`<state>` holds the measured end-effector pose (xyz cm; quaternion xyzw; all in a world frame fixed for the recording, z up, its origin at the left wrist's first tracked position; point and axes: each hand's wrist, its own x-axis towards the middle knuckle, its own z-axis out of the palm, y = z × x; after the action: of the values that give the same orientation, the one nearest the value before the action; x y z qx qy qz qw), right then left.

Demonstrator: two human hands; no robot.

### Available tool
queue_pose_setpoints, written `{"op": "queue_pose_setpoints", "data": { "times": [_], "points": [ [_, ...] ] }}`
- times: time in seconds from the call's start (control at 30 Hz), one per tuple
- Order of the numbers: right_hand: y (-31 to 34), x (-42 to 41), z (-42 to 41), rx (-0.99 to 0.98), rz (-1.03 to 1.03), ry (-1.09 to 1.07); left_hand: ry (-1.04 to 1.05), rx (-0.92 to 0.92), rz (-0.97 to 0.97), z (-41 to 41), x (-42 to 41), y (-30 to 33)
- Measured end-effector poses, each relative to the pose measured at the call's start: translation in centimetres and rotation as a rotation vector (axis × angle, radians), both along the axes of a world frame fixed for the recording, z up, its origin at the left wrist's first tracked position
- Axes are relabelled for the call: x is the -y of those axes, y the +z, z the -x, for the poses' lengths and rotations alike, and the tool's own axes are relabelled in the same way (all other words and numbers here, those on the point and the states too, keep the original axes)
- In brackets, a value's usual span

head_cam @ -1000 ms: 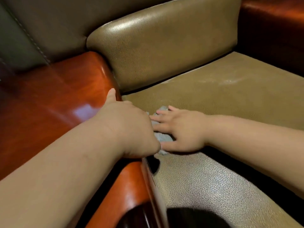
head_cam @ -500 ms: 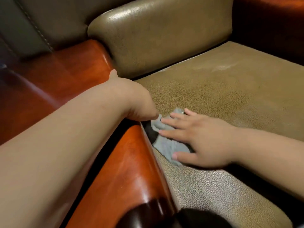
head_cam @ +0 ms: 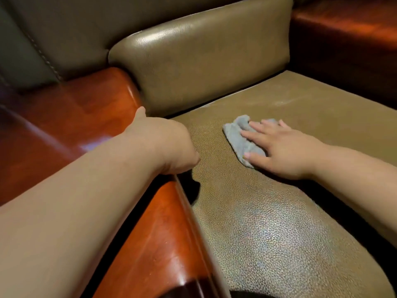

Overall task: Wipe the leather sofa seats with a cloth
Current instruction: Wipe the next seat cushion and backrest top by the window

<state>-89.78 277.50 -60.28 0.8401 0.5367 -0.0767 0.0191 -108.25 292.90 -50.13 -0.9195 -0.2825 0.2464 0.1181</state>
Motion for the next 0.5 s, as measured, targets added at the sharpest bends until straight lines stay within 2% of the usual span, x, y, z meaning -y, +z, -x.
{"op": "queue_pose_setpoints", "data": {
  "times": [0.03,0.1,0.2,0.23,0.3,0.4,0.5],
  "points": [
    [0.0,-1.6,-1.0,0.003,0.007,-0.048,0.005,0.016,0.001,0.0,-0.1,-0.1],
    [-0.8,-4.6,1.3,0.019,0.039,-0.004,0.015,0.052,0.004,-0.1,-0.3,-0.3],
    [-2.3,-7.6,7.6,0.03,0.024,0.285,-0.012,0.068,-0.008,0.0,-0.4,-0.3],
    [-2.3,-8.4,7.5,0.012,0.034,0.321,-0.024,0.063,-0.008,0.0,-0.4,-0.4],
    [-2.1,-10.3,3.4,-0.017,0.027,0.238,-0.015,0.09,-0.001,0.1,-0.6,-0.7],
    [-1.0,-11.1,-5.1,-0.014,0.045,-0.052,0.064,0.183,0.017,0.2,-1.4,-1.2],
    [-1.2,-10.3,-5.3,-0.029,0.052,-0.104,0.115,0.261,0.058,0.0,-1.8,-1.2]
  ]
}}
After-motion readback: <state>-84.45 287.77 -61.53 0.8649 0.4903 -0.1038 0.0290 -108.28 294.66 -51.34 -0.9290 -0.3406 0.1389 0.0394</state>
